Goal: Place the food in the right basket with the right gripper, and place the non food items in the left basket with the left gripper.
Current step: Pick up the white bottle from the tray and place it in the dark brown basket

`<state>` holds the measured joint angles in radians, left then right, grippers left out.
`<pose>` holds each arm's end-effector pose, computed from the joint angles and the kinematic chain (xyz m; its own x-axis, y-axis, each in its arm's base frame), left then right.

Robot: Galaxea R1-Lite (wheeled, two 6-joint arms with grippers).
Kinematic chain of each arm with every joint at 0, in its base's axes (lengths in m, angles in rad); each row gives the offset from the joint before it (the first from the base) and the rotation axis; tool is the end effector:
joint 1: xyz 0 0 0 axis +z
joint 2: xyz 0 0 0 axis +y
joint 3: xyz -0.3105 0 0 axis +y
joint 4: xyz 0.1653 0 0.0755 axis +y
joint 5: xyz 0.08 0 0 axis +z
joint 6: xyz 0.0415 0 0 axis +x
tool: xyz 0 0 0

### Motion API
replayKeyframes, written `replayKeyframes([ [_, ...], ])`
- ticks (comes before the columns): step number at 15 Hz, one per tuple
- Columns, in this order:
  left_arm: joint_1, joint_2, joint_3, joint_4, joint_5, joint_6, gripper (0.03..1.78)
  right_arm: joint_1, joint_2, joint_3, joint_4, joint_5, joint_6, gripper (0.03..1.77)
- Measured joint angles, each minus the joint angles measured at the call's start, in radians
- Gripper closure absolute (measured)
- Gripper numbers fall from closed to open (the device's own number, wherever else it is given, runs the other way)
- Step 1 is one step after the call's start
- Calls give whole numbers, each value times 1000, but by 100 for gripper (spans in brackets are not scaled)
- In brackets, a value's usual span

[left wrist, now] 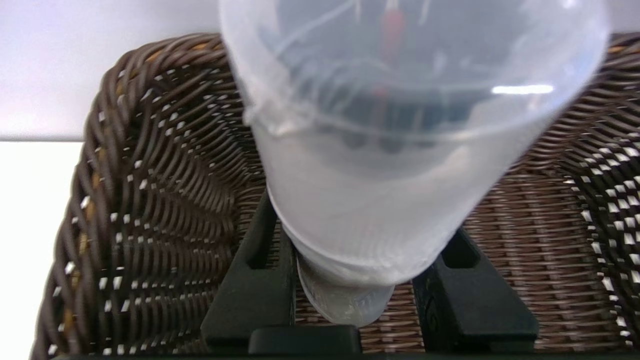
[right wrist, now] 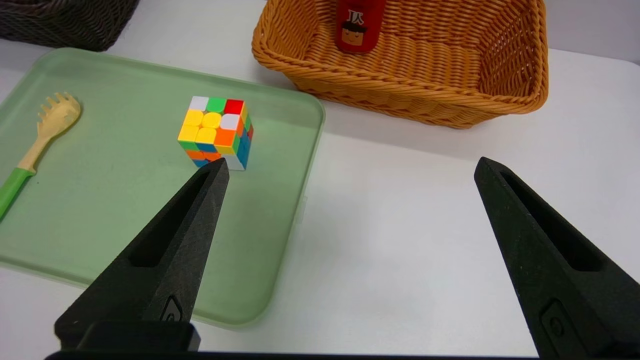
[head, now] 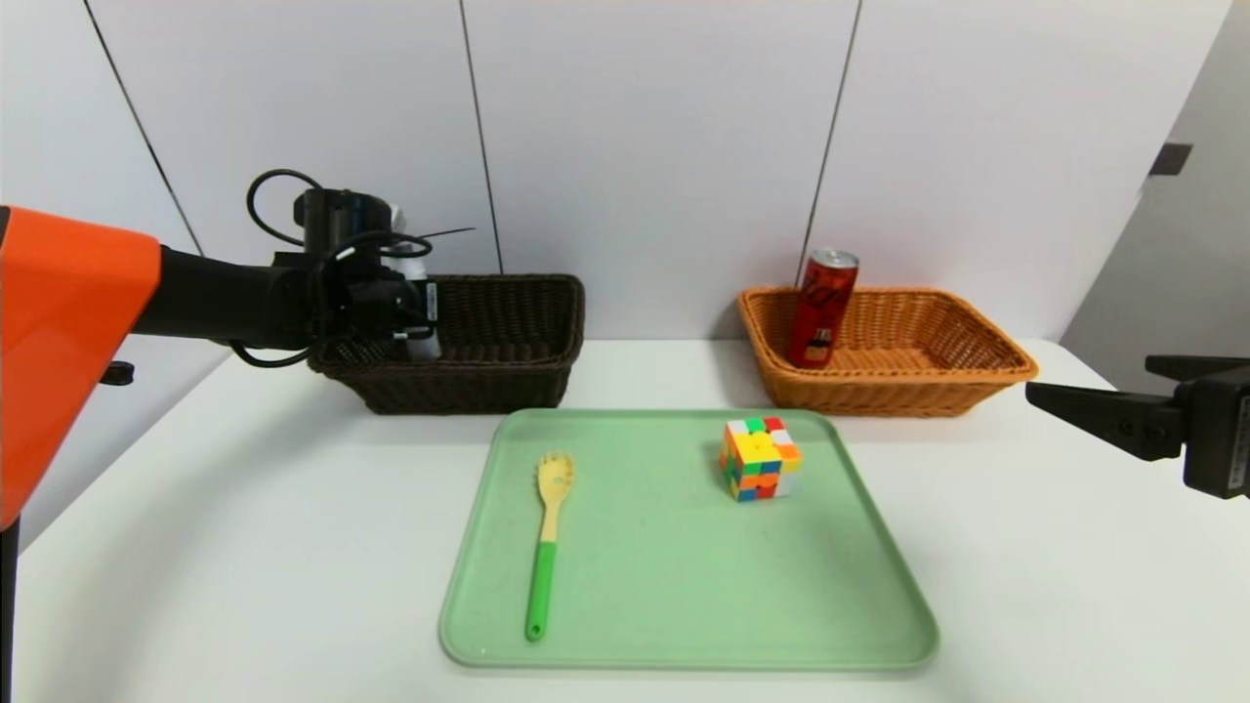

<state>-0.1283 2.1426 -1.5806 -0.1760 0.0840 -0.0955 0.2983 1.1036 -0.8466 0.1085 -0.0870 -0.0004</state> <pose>0.4572 -0.0555 0.1912 0.9263 -0.0349 -0.3752 0.0146 0.9983 -0.0569 0.1469 0.0414 0.2649 0.9149 0.1904 -0.3561 -0.2154 0.9760 -0.0314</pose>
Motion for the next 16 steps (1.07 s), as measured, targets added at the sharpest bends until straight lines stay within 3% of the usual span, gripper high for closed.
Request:
replayKeyframes([
  [12,1,26,-20,-1,-1,-1,117,0,9,2,0,2,0,11],
  [16,1,31,-24,-3,-1,0,80,0,9,4,0,1,0,11],
])
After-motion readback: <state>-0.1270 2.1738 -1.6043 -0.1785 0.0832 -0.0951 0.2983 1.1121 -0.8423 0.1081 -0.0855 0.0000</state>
